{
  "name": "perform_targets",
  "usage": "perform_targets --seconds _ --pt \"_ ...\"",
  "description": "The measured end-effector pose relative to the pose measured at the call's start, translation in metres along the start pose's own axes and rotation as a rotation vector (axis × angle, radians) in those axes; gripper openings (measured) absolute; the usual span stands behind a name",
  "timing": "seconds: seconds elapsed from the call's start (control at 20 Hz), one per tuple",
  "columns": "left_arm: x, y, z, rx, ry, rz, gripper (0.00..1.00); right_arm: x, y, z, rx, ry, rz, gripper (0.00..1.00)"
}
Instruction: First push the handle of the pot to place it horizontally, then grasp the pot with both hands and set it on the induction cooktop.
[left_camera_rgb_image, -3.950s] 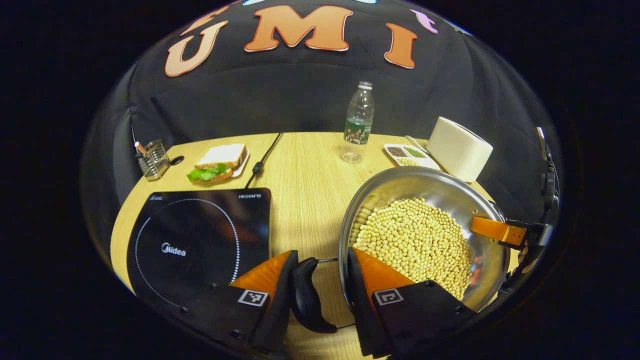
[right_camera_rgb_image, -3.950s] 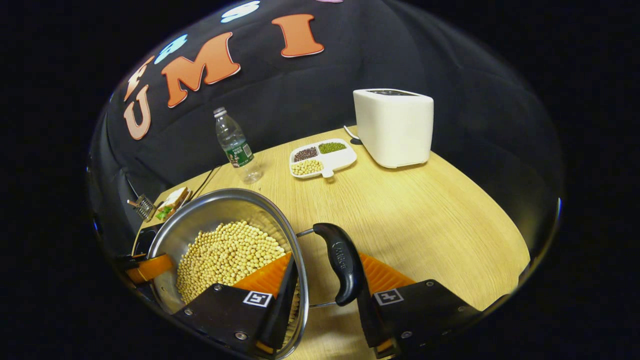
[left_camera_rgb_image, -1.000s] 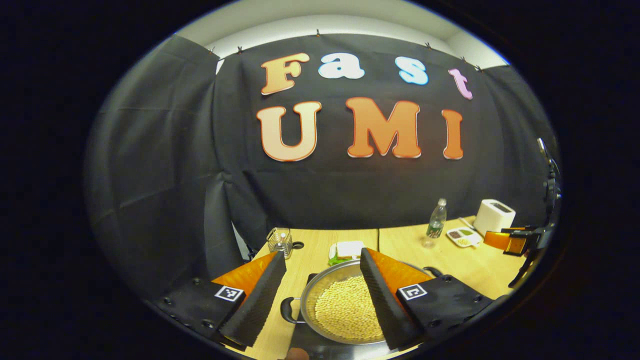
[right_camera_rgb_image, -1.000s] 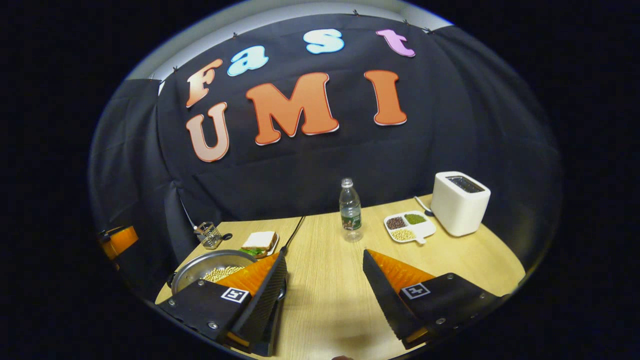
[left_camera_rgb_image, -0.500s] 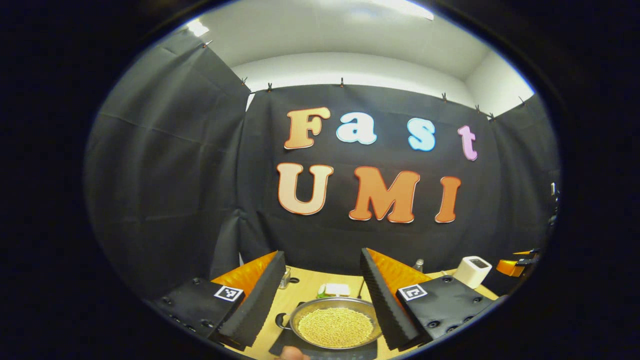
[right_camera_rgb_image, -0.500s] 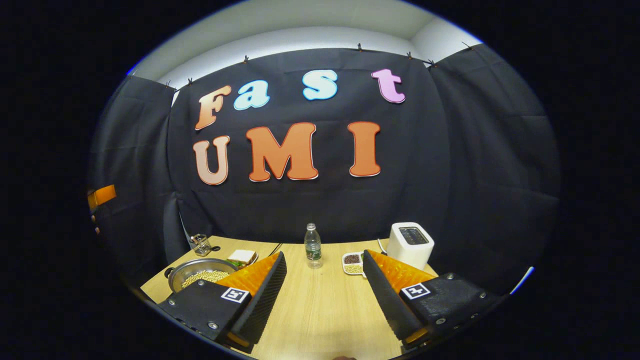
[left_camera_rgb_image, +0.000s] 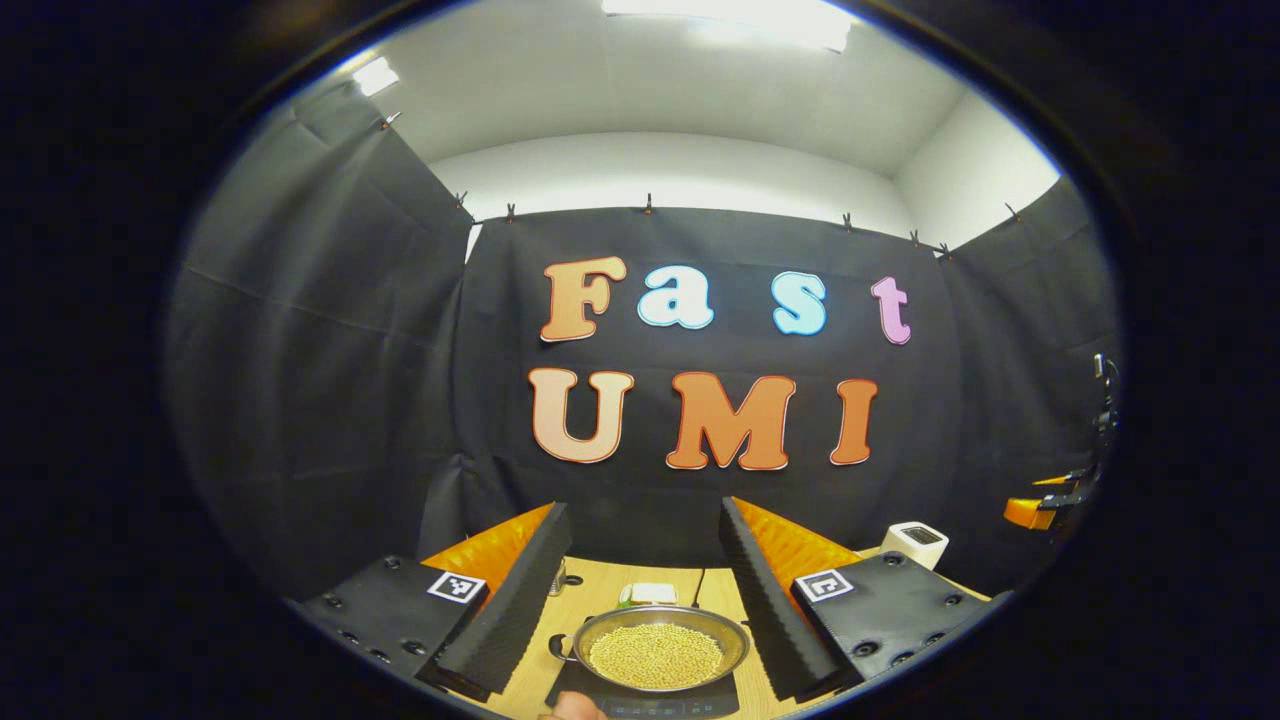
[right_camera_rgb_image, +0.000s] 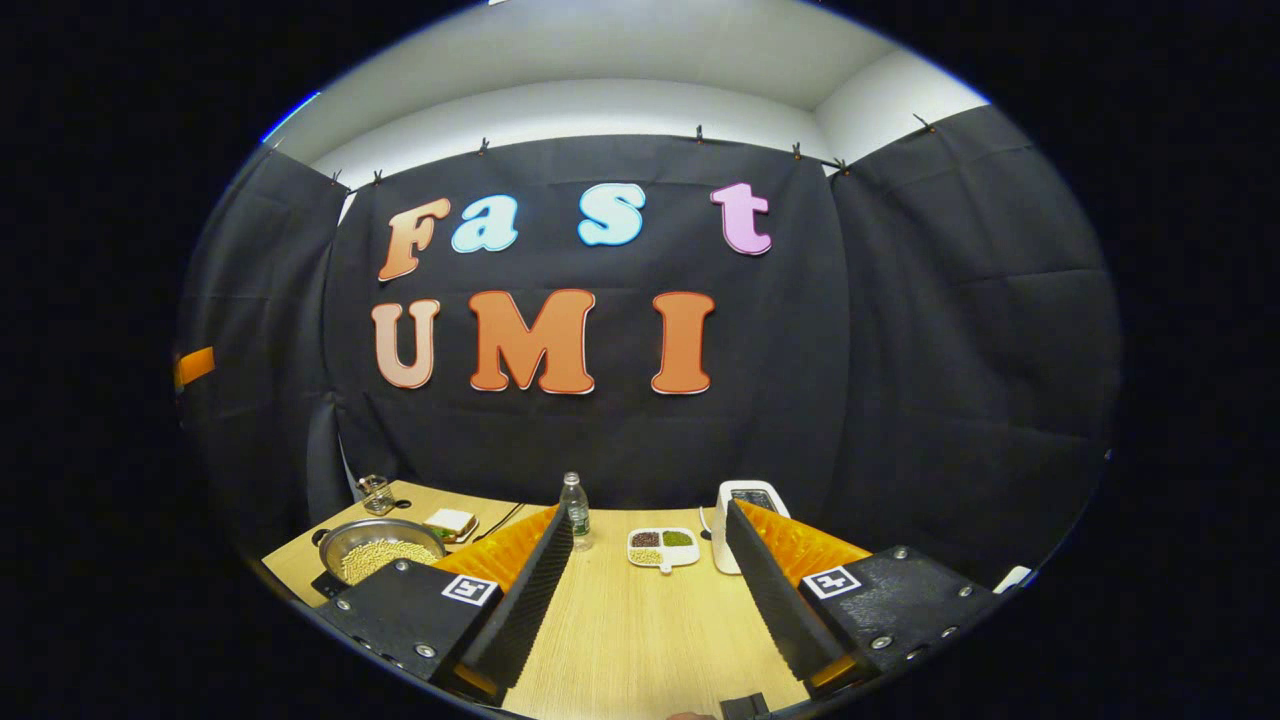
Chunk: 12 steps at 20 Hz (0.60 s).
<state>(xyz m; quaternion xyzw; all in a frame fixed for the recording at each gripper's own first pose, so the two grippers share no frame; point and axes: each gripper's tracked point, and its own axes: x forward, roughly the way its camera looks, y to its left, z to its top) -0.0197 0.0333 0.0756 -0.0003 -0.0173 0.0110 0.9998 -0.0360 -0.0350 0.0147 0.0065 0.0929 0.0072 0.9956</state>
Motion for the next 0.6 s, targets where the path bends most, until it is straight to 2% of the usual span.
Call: perform_targets --seconds 0.3,0.35,0.4,0.45,0.55,0.6 --pt "0.008 -0.005 -0.011 -0.014 0.016 -0.025 0.97 0.001 -0.007 -0.005 0.031 -0.01 -0.015 0.95" --pt "0.009 -0.004 -0.013 -0.019 0.017 -0.027 0.97 0.0 -0.008 -0.002 0.028 -0.012 -0.018 1.0" --pt "0.012 -0.003 -0.013 -0.024 0.017 -0.026 0.97 -0.001 -0.009 0.0 0.024 -0.019 -0.025 0.95" --pt "0.014 -0.003 -0.013 -0.028 0.017 -0.026 0.97 -0.002 -0.009 0.002 0.021 -0.025 -0.032 1.0" --pt "0.013 -0.004 -0.016 -0.032 0.022 -0.032 0.97 -0.003 -0.011 0.004 0.017 -0.037 -0.038 1.0" --pt "0.014 -0.004 -0.017 -0.028 0.026 -0.032 0.97 -0.004 -0.01 0.005 0.018 -0.039 -0.037 0.95"
